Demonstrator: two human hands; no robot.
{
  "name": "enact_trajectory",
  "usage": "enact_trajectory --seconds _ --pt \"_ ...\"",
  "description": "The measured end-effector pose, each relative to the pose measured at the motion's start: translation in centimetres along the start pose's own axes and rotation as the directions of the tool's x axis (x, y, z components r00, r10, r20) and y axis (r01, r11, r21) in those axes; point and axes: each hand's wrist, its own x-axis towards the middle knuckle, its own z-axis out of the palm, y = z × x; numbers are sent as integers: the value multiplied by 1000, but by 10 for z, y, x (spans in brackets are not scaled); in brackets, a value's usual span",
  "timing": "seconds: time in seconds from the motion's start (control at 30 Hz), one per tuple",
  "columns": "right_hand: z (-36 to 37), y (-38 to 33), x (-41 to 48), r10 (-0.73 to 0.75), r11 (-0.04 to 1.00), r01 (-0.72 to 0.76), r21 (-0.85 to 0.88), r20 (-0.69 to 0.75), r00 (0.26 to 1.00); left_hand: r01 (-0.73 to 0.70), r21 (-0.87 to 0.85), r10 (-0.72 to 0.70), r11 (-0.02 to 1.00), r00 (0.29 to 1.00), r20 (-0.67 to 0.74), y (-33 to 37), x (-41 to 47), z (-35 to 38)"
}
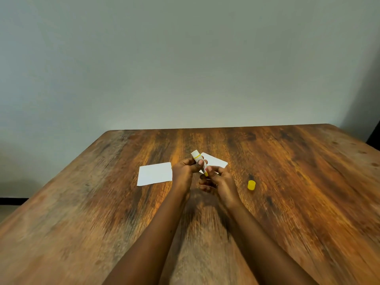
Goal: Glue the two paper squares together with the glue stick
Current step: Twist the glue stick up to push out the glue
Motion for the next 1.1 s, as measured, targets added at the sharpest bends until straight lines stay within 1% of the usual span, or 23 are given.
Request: enact_trajectory --seconds 0.07,0.13,0.17,0.2,0.23,0.27,0.3,0.33,0.37,0.4,0.43,0.5,0.53,0.63,0.67,0.73,0.8,0.87,0.93,1.0,1.03,1.07,1.1 --pt "0 5 0 -191 959 167 -230 -84 978 9 13 -8 1000 999 -48 0 0 1" --pt "0 9 2 -345 870 264 -416 -132 929 1 23 0 1000 998 -56 0 -1 3" --pt "2 8 1 -386 831 283 -479 -131 913 -5 28 7 1000 999 -52 1 -1 4" --pt "6 8 -1 -381 818 271 -507 -126 916 -9 35 10 999 999 -47 1 -2 4" --pt "8 8 0 -315 856 218 -469 -140 939 -9 42 11 999 999 -38 1 -2 3" --pt "9 7 1 -192 931 128 -341 -161 968 -7 41 8 999 1000 -23 2 -2 3" --pt "10 5 2 -27 989 3 -149 -159 987 -1 29 1 1000 1000 -7 3 -3 2" --pt "11 1 2 132 991 -129 37 -114 985 6 9 -7 1000 1000 4 3 -3 0" --pt "10 -2 2 227 963 -215 165 -56 972 13 -6 -13 1000 1000 7 2 -3 -1" --pt "9 -3 1 258 948 -250 197 -12 966 16 -9 -16 1000 1000 -3 1 -2 -3" --pt "8 -2 1 237 959 -234 160 2 971 14 2 -14 1000 1000 -22 0 -1 -5" --pt "8 0 -2 75 997 -75 23 -10 997 14 27 -12 1000 998 -63 -1 1 -7" --pt "8 1 -3 -3 999 2 -43 -24 1000 21 28 -19 999 997 -76 -2 2 -8" --pt "8 6 -3 -186 938 156 -311 -70 980 43 11 -42 999 994 -102 -3 4 -9" --pt "8 7 -2 -227 918 182 -352 -88 970 46 12 -44 999 994 -104 -3 4 -8" --pt "10 6 -1 -276 905 220 -365 -109 955 41 23 -39 999 995 -89 -2 4 -6" --pt "12 4 0 -262 914 217 -343 -90 961 31 23 -30 999 998 -63 -1 4 -5" --pt "10 3 1 -157 960 139 -245 -57 986 20 29 -19 999 999 -42 0 4 -6" --pt "8 0 2 43 997 -45 -65 -29 999 17 26 -16 1000 1000 -18 0 3 -6" --pt "6 -2 2 229 969 -229 94 15 973 26 9 -26 1000 1000 3 0 1 -6" --pt "6 -2 2 262 955 -262 138 23 965 31 7 -31 999 999 7 -1 1 -5" --pt "6 -1 3 244 960 -244 138 16 970 37 4 -37 999 999 6 -1 1 -5" --pt "6 1 3 171 981 -170 96 -2 985 44 -6 -44 999 999 1 -1 1 -4"
